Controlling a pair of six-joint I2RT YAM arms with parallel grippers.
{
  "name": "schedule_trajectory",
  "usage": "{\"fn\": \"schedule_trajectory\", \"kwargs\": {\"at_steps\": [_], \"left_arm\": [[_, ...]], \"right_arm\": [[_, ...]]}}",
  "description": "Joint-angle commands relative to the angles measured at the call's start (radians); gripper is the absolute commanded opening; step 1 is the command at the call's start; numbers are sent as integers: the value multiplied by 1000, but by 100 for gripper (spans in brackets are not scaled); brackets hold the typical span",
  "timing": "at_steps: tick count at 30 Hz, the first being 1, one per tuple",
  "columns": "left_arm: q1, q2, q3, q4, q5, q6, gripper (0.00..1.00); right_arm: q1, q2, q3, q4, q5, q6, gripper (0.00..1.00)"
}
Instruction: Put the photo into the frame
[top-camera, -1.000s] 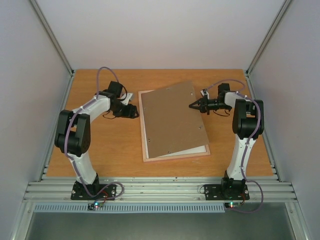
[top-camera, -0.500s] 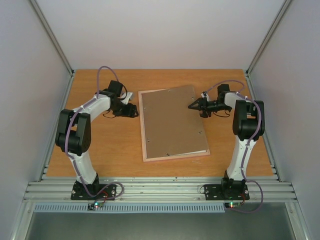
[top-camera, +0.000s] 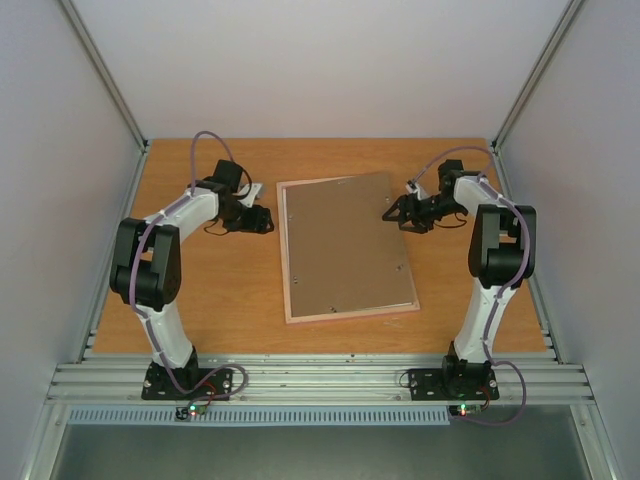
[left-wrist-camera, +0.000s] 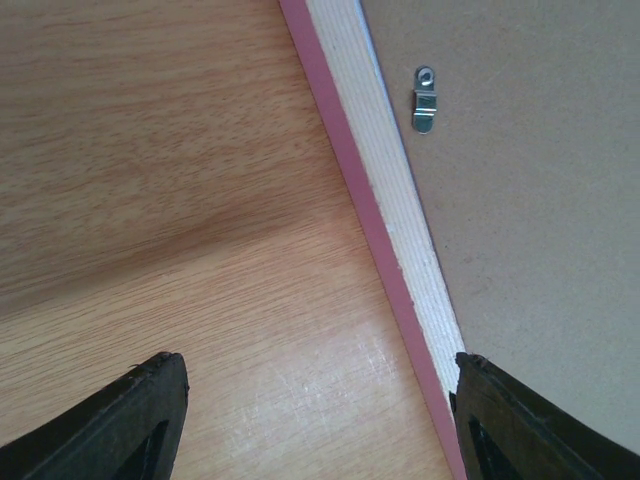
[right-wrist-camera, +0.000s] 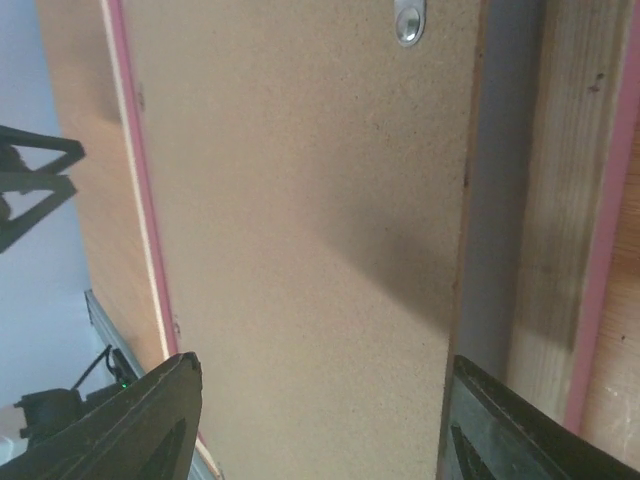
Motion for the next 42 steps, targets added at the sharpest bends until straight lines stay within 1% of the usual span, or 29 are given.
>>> {"fn": "schedule_trajectory", "kwargs": {"at_steps": [1,3,6,9,11,12,13,16,17,19,21,22,26,30,33,36,39,42], "left_arm": [[6,4,6,29,-3,14,73],[6,-2,5,28,-8,14,73],[6,-18,-8,35,-20,14,73],[8,-34,-23,36,-27,50,75],[9,-49,-32,36,-30,63,76],[9,-58,-36,37,-32,68,77],[10,-68,-41,39,-36,79,79],[9,-100,-54,44,-54,112,85],[10,-112,-56,45,-58,126,87],[9,-133,-60,45,-54,155,92],[9,-153,-62,36,-34,186,93],[9,-163,-64,29,-23,211,94],[9,-205,-92,5,57,304,94],[-9,-257,-156,-6,159,427,94],[-71,-306,-227,6,185,530,90],[-161,-340,-286,29,181,621,85],[-215,-344,-326,61,164,667,78],[-252,-325,-344,87,144,687,75]], "right_arm": [[41,46,10,2,34,28,65],[49,44,11,7,47,34,66],[50,12,18,-5,100,12,72],[49,-20,30,-48,163,-29,79],[50,-39,41,-73,204,-53,84],[50,-50,43,-79,224,-66,93],[50,-61,45,-86,242,-79,96],[48,-89,51,-104,279,-116,97],[47,-98,53,-110,286,-129,96],[48,-115,57,-127,275,-168,90],[50,-136,55,-146,221,-195,83],[51,-144,54,-162,164,-207,80],[109,-175,14,-218,68,-255,68],[158,-194,-82,-215,50,-287,52],[181,-200,-157,-185,68,-297,42],[184,-179,-210,-173,121,-310,34],[187,-144,-251,-146,194,-309,27],[211,-91,-273,-113,284,-296,23]]}}
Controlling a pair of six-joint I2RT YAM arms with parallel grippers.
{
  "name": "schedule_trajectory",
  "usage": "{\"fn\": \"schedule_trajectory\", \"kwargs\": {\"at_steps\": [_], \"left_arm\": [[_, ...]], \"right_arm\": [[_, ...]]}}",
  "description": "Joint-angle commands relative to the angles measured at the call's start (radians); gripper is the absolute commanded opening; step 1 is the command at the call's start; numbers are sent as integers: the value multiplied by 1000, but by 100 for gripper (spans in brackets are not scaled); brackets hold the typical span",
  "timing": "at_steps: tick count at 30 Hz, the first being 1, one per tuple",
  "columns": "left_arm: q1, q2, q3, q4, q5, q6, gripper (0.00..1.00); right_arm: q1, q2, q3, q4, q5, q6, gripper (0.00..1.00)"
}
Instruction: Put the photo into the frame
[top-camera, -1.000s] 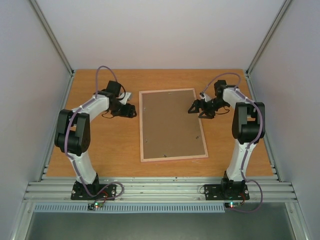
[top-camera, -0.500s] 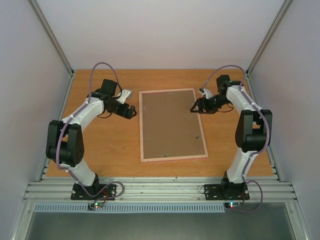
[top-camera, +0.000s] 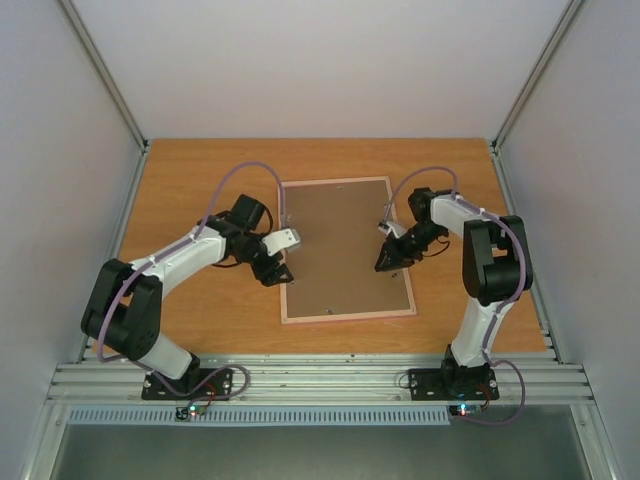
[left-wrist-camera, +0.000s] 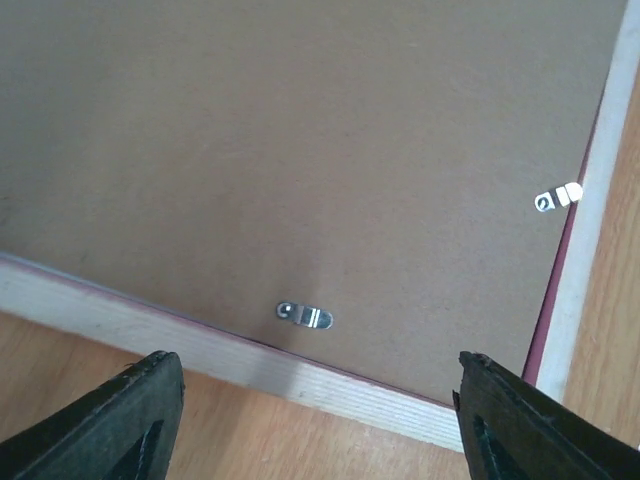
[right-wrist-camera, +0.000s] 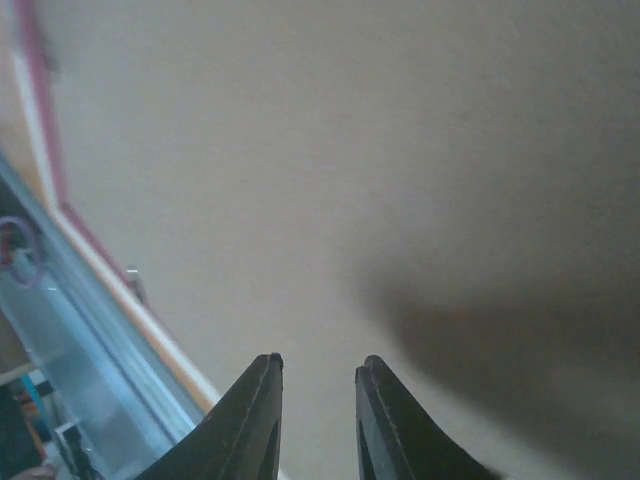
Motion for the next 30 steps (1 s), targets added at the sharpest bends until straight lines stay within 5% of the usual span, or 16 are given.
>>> {"fn": "schedule_trajectory", "kwargs": {"at_steps": [1,13,21,30], "left_arm": [[-33,2,-24,72,-8,105,74],[-69,4,-31,77,-94,177,64],[31,53,106,90,-132,-153,67],[106,238,269,69,-278,-414,64]], "right_arm": [[30,69,-31,55,138,-7,22],[34,32,3,-34,30,-14,22],[35,-40,92,80,-44,65,26],[80,141,214,158,-30,197,28]]}}
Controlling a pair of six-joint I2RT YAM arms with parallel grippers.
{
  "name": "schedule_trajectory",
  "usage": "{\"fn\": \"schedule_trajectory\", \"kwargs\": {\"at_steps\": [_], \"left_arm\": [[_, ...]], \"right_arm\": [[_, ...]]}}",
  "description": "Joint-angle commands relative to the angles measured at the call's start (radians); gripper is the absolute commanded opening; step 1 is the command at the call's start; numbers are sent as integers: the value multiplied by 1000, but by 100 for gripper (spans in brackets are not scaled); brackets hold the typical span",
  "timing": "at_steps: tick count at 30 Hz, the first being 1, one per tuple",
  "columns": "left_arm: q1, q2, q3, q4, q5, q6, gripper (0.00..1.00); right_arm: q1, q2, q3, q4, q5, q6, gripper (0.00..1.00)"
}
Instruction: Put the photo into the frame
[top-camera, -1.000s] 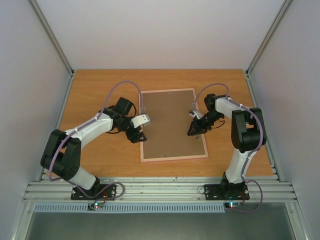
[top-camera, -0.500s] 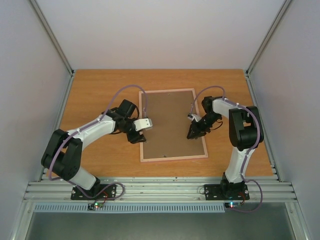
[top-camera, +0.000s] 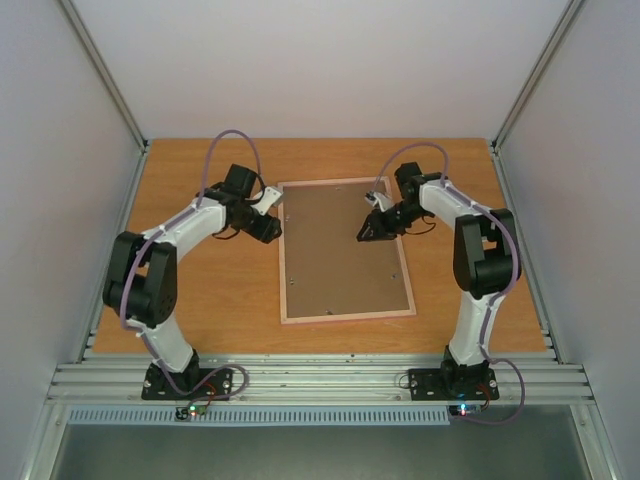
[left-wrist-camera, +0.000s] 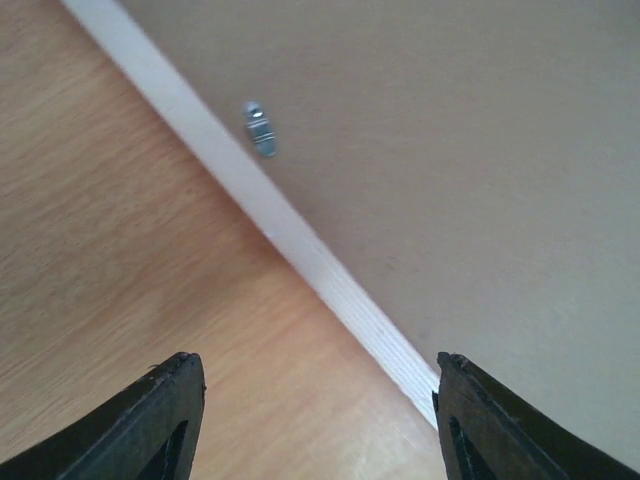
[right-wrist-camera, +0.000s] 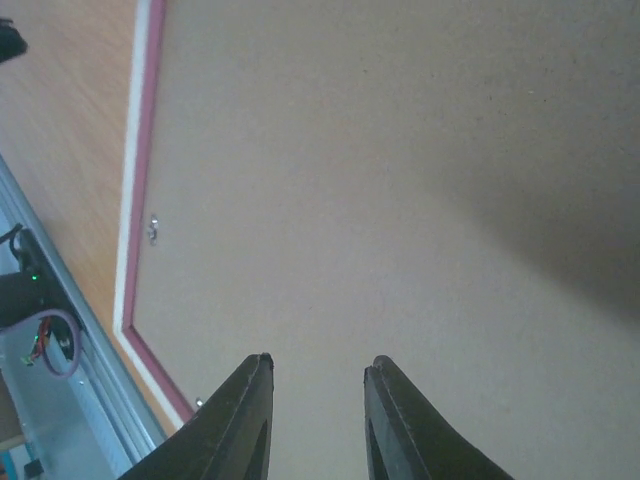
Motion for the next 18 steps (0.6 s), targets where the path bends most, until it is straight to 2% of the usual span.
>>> {"fn": "schedule_trajectory", "kwargs": {"at_steps": [1,12,15,18], "left_arm": [[-2,83,66,16,-75,-131,64],[-79,224,75,4,-163,-200,64],[-83,222,59,-9,-168,-177,56],[-76,208,32,-34,-188,-141,44]], "right_arm": [[25,86,22,20,23,66,28],[25,103,-72,-4,76,65,27],[26,85,-102,2,74,67,27],[31,69,-142,7,73,65,27]]}}
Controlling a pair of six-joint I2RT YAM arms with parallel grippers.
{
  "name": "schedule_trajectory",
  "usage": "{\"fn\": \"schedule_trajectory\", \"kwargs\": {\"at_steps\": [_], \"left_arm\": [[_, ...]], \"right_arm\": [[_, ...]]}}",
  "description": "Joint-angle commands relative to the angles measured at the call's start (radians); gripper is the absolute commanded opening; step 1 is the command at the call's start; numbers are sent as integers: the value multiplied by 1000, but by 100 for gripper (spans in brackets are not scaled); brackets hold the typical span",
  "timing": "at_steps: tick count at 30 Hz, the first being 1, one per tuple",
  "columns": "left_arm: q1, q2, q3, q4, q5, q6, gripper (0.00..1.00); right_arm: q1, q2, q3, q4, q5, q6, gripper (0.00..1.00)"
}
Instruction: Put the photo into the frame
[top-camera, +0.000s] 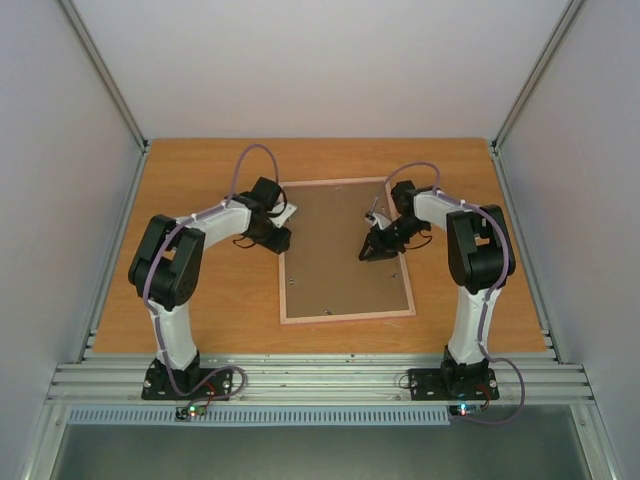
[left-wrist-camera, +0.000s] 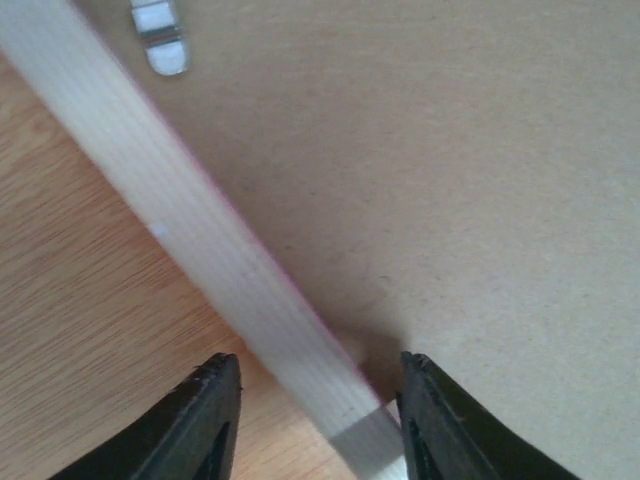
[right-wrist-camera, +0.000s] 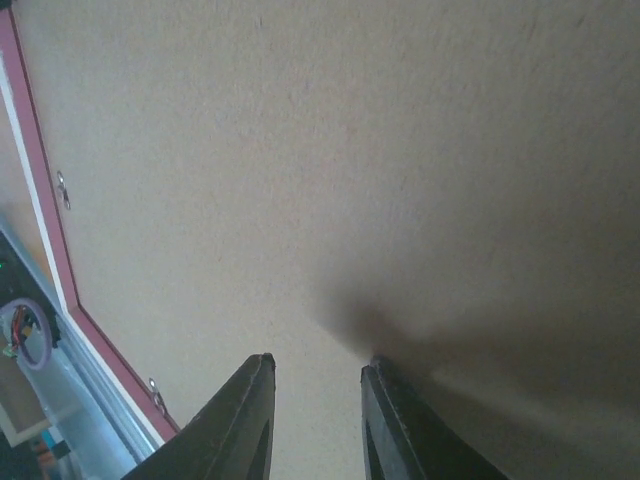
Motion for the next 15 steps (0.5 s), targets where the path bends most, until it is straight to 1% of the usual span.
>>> {"fn": "schedule_trajectory", "kwargs": {"at_steps": [1,5,7,8,10,12,13,15], "left_arm": [[14,-8,-35,-40,-53,55,41],[36,-43,-91,-70,-71,136,35],[53,-64,-124,-70,-83,182,35],[68,-74,-139,-70,-78,206,36],[91,-98,-142,-77,-19,218,43],[92,-129,-137,-85,53,220,58],[91,-148,-137,-86,96,221,64],[83,-185,-145,-86,151,215,71]], "right_arm": [[13,-30,-71,-12,26,5,27],[26,-63,-130,-22,6,-7,26],[34,-82,-146,-35,-24,-20,27],[37,-92,-150,-38,-32,-22,27],[39,-101,-142,-39,-62,-22,27],[40,-110,-119,-36,-113,-14,28],[44,-112,-106,-31,-139,-6,28],[68,-120,-76,-20,-167,-4,28]]}}
